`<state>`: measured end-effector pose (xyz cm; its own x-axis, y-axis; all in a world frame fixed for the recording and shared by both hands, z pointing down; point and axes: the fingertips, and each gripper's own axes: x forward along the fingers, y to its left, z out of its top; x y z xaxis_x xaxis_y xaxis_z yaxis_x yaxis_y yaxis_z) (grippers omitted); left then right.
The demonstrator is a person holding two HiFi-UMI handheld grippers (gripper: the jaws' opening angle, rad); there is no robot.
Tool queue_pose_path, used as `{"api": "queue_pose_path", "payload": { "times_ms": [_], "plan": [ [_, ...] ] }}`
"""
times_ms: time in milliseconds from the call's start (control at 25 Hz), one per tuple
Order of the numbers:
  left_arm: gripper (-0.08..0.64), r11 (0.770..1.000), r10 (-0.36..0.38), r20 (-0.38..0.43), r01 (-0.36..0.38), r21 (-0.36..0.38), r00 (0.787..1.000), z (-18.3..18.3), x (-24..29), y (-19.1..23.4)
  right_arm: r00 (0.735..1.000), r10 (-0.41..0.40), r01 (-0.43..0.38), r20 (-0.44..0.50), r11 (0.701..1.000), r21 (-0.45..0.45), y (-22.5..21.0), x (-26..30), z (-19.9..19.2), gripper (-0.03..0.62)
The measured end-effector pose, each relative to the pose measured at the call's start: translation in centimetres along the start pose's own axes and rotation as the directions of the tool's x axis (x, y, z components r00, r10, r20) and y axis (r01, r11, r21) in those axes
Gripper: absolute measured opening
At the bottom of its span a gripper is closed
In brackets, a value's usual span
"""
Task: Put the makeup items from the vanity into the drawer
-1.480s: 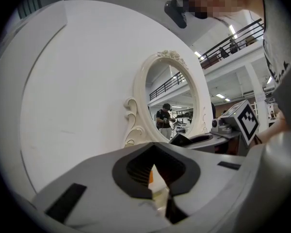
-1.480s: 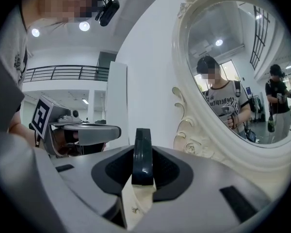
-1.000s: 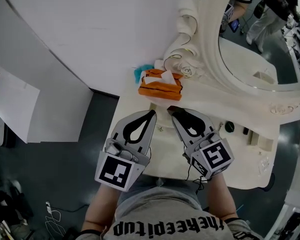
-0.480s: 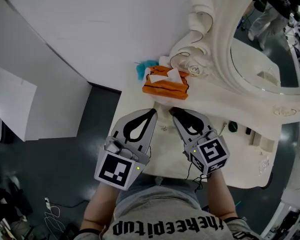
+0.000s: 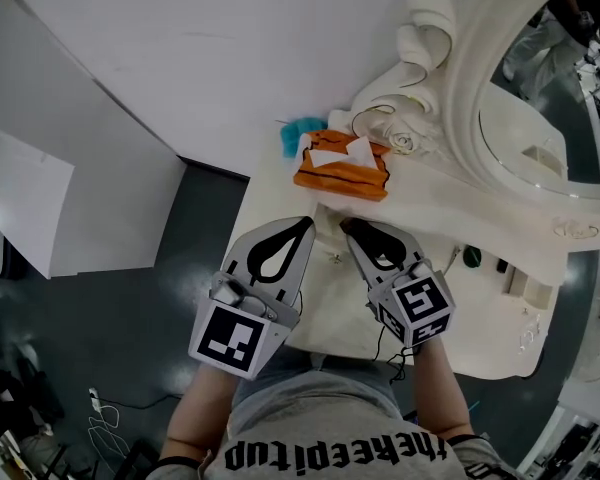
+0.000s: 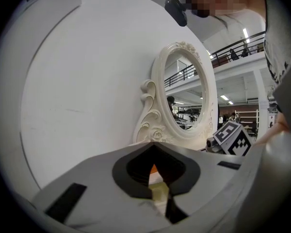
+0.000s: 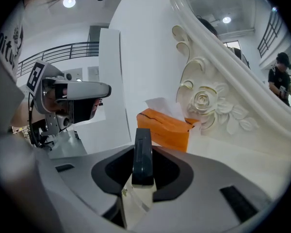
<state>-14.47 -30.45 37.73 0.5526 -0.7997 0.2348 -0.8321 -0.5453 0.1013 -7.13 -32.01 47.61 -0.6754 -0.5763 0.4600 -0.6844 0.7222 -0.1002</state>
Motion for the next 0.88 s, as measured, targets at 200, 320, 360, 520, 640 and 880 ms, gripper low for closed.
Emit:
{"api": "queue_pose_path", "payload": {
  "times_ms": [200, 320, 360, 520, 640, 880],
  "plan": [
    [0.032, 1.000, 0.002, -0.004, -0.002, -0.010, 1.000, -0.18, 0.19, 0.45, 0.999, -0.004, 0.004, -0.035, 1.000, -0.003, -0.15, 0.74, -0.78, 0.123],
    [0.032, 1.000, 0.003, -0.006, -0.003, -0.010, 1.000, -0.19, 0.30, 0.61, 0.999, -0.005, 0.005, -0.041, 1.000, -0.003, -0.19, 0.93, -0.91, 0.123],
    [0.034, 1.000, 0.003, -0.007, -0.003, -0.009, 1.000, -0.22, 0.33, 0.64, 0.999, -0.005, 0.005, -0.043, 1.000, -0.001, -0.20, 0.99, -0.97, 0.124],
    [0.034, 1.000, 0.003, -0.007, -0.003, -0.012, 1.000, -0.24, 0.39, 0.69, 0.999, -0.001, 0.001, -0.050, 1.000, 0.000, -0.13, 1.12, -1.05, 0.126],
    [0.034, 1.000, 0.004, -0.007, -0.004, -0.015, 1.000, -0.24, 0.45, 0.70, 0.999, -0.001, 0.001, -0.037, 1.000, 0.003, -0.24, 1.11, -0.70, 0.127],
    [0.034, 1.000, 0.001, -0.006, -0.001, -0.014, 1.000, -0.19, 0.51, 0.56, 1.000, -0.005, 0.005, -0.026, 1.000, 0.001, -0.43, 0.87, -0.32, 0.127]
  ]
}}
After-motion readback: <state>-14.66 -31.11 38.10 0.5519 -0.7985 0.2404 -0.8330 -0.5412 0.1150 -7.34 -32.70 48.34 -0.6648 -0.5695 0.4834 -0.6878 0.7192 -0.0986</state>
